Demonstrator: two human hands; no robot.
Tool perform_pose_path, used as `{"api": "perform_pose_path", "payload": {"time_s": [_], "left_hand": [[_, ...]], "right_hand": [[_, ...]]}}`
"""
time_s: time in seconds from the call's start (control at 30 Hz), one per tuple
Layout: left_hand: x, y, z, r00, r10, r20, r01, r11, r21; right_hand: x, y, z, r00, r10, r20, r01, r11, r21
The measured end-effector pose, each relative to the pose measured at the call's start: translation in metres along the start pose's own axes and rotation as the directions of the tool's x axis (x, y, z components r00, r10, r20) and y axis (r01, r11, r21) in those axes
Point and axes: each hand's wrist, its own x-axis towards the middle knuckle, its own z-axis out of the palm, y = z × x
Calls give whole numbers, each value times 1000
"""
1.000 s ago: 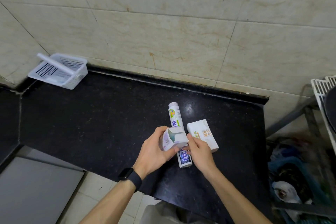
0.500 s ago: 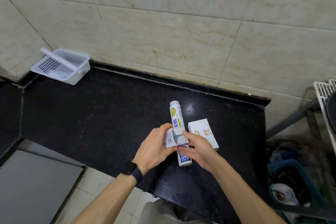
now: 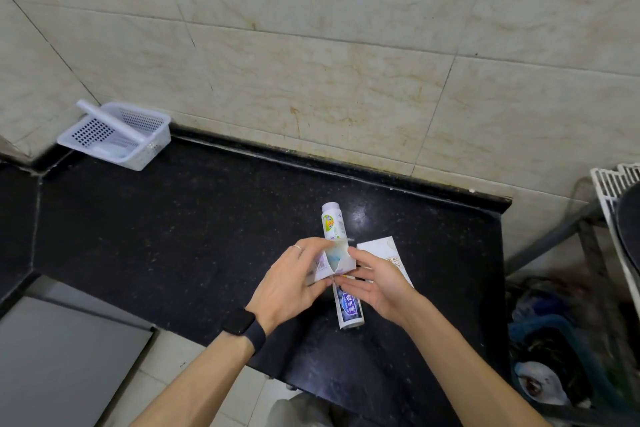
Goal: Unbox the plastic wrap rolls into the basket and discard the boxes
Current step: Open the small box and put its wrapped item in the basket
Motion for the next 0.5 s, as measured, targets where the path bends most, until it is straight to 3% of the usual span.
{"api": "perform_pose_path", "payload": {"time_s": [0.13,0.27,0.5], "left_hand": [[0,2,-3,991,-131,-1,130,985,-117],[5,-1,-7,960,-279,-33,245,890,-384],[13,-3,-18,955,-291,53,280,834,-474]], "right_hand": [[-2,-1,-3,997,-53,50,53,999,-4],[-4,0,-8,988,-105,110,103,994,27],[-6,9,-1,956,-292,13,290,943,-163]]}}
